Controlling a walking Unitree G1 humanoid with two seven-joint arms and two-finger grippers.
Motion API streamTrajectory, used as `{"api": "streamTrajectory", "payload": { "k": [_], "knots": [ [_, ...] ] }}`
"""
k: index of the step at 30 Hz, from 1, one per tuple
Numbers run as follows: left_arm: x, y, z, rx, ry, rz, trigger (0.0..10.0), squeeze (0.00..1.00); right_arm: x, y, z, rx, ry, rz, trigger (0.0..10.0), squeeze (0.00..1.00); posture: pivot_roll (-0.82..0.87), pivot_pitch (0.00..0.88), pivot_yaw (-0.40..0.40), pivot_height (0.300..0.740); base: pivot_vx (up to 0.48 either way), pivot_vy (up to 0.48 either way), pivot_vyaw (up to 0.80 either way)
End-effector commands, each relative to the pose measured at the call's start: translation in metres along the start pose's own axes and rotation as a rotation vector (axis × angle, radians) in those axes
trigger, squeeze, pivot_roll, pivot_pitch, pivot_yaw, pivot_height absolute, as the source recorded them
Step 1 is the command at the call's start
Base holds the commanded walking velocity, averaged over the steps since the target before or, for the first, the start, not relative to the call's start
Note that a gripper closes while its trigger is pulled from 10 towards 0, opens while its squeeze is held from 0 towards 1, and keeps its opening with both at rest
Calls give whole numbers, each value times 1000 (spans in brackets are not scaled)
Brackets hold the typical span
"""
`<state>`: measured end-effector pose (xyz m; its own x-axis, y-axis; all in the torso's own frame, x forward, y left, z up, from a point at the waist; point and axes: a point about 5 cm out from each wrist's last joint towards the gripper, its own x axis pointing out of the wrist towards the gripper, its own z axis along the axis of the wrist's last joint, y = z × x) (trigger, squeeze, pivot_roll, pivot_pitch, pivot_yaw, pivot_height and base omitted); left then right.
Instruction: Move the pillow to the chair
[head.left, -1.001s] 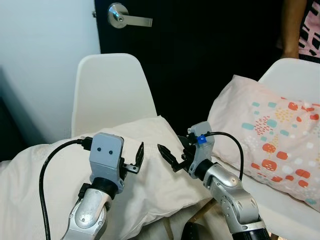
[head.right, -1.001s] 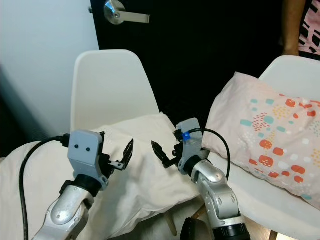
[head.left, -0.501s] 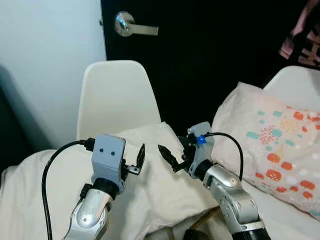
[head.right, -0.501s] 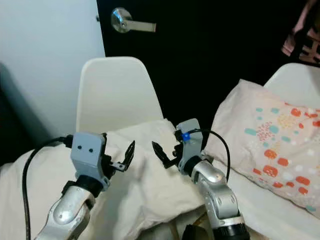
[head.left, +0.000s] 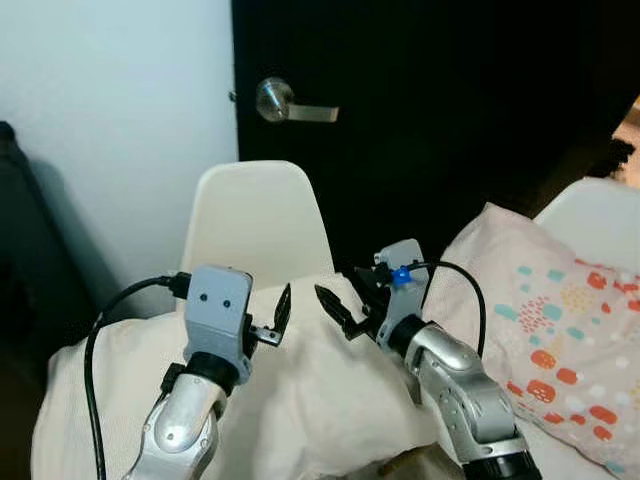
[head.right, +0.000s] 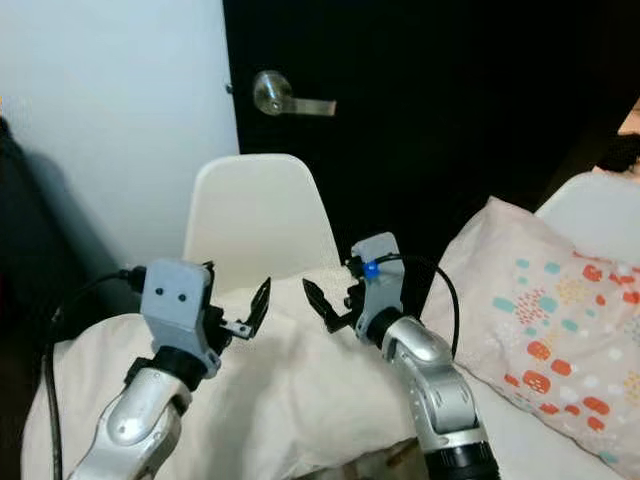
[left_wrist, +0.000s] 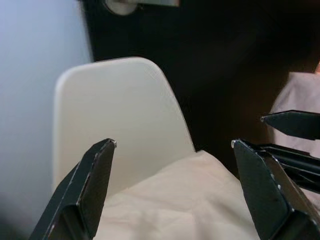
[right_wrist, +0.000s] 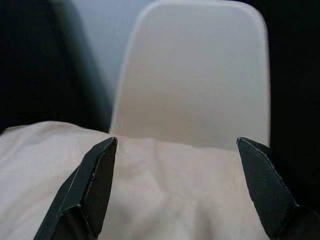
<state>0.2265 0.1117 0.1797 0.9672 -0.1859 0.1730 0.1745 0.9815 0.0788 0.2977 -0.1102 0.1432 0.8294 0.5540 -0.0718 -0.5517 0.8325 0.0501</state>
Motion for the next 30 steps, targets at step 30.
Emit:
{"api": "streamTrajectory", "payload": {
  "k": [30],
  "knots": [
    [0,-1,-7,-22,22,4,10000,0,1,2,-7,-3,33,35,10000,0,91,0,-126,740,-83,0,0]
  ]
}}
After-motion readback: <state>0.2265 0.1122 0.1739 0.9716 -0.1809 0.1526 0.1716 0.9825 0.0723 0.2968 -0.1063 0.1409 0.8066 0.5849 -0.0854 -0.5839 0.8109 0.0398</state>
